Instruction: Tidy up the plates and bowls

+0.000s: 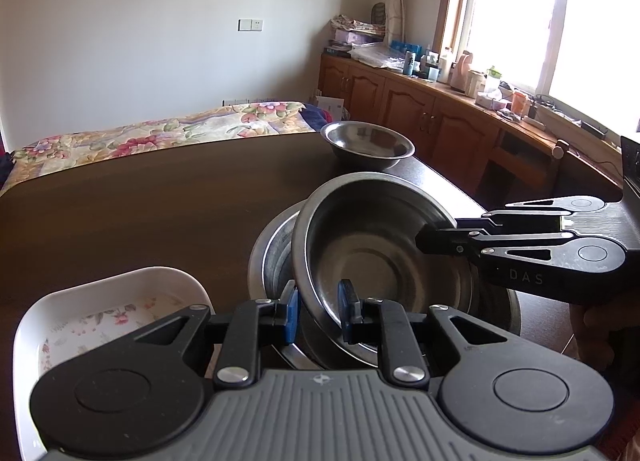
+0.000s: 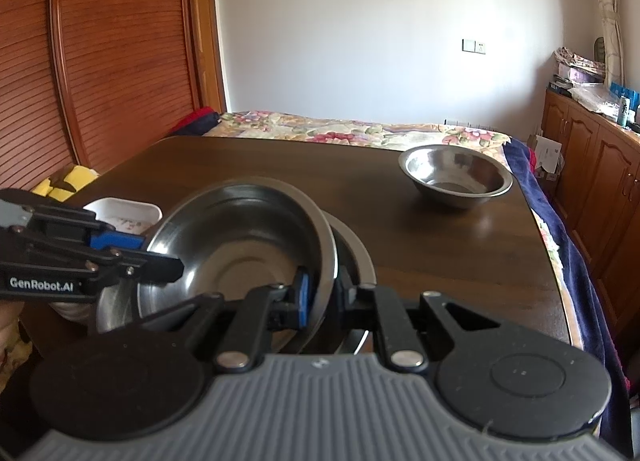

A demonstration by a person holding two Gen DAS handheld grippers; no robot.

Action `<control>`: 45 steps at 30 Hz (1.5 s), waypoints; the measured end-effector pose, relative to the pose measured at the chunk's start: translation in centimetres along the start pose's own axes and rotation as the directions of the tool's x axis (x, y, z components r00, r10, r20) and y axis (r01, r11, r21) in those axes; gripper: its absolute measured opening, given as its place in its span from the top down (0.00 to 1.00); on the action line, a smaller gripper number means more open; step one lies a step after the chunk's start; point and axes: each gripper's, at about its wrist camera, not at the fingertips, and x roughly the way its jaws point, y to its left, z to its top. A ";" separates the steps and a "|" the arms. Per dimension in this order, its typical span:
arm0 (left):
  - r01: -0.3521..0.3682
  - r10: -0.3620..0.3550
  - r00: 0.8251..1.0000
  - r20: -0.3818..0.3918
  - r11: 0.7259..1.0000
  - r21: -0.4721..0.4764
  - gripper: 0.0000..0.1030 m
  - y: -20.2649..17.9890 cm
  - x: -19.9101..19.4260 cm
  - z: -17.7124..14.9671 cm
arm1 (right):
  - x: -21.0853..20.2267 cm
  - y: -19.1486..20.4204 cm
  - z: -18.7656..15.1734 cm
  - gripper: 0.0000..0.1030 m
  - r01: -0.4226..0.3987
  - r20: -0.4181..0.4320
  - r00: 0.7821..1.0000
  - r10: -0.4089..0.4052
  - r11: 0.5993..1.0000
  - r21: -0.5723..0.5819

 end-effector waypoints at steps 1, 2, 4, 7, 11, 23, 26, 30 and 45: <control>-0.002 0.002 1.000 0.001 1.000 0.001 0.55 0.0 0.0 0.0 | 0.0 0.0 0.0 0.85 0.000 0.001 1.000 0.000 1.000 -0.002; -0.005 0.005 1.000 0.002 1.000 0.002 0.52 0.0 -0.1 0.1 | 0.0 0.0 0.0 0.85 0.001 0.002 1.000 -0.001 1.000 -0.004; -0.010 0.010 1.000 0.005 1.000 0.000 0.52 0.1 -0.1 0.1 | 0.0 0.1 0.1 0.85 0.001 0.003 1.000 -0.001 1.000 -0.008; -0.015 0.015 1.000 0.014 1.000 -0.002 0.50 0.2 -0.3 0.1 | 0.0 0.2 0.1 0.85 0.008 0.007 1.000 -0.008 1.000 -0.022; -0.023 0.023 0.999 0.026 1.000 -0.005 0.48 0.3 -0.5 0.3 | -0.2 0.5 0.2 0.84 0.020 0.022 1.000 -0.019 0.999 -0.044; -0.048 0.048 0.995 0.082 0.999 0.002 0.35 0.6 0.3 3.5 | -1.0 -1.2 2.0 0.72 0.039 0.089 0.995 -0.036 0.999 -0.028; -0.047 0.047 0.995 0.093 0.999 0.000 0.27 0.7 1.2 4.7 | -0.8 -2.6 2.6 0.71 0.061 0.105 0.993 -0.060 0.998 -0.011; -0.037 0.035 0.995 0.091 0.999 0.019 0.26 0.5 2.6 6.8 | 0.0 -4.9 3.4 0.69 0.108 0.122 0.987 -0.108 0.994 0.007; -0.068 0.060 0.995 0.078 0.992 0.103 0.12 -1.7 7.9 12.0 | 5.8 -12.8 5.5 0.44 0.172 0.077 0.981 -0.177 0.983 0.068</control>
